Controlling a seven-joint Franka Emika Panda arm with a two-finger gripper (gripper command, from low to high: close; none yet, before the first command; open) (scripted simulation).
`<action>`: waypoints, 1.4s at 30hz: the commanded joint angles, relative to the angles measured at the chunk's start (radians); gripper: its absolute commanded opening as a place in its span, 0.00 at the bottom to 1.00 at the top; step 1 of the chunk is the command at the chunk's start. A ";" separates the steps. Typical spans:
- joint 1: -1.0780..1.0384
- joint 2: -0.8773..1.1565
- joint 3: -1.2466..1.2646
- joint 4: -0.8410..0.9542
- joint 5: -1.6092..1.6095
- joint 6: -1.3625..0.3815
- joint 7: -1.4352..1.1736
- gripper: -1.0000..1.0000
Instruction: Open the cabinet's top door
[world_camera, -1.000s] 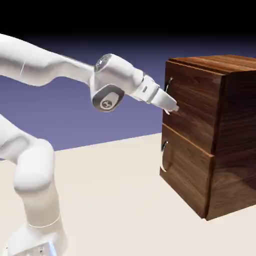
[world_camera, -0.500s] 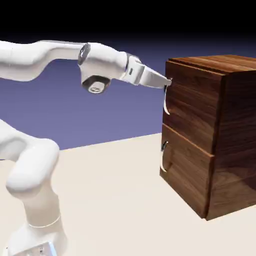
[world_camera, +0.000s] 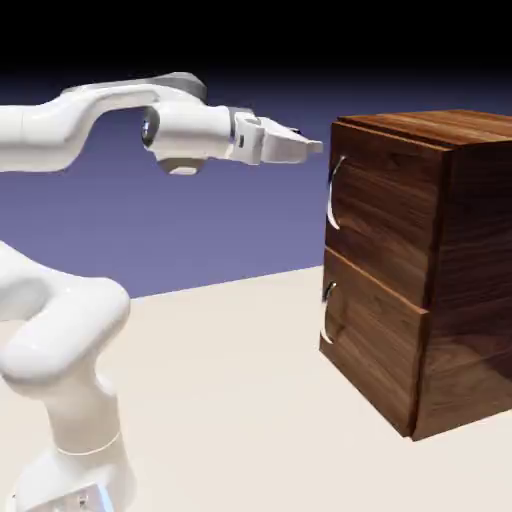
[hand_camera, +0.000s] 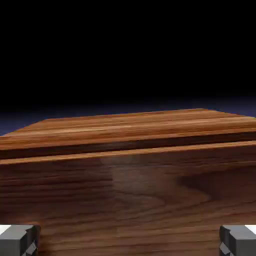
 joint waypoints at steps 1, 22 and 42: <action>-0.016 -0.011 0.020 0.008 0.044 -0.001 -0.025 0.50; -0.343 -0.238 0.437 0.163 0.944 -0.025 -0.534 0.50; -0.099 0.019 0.221 -0.091 0.946 -0.374 -0.881 0.00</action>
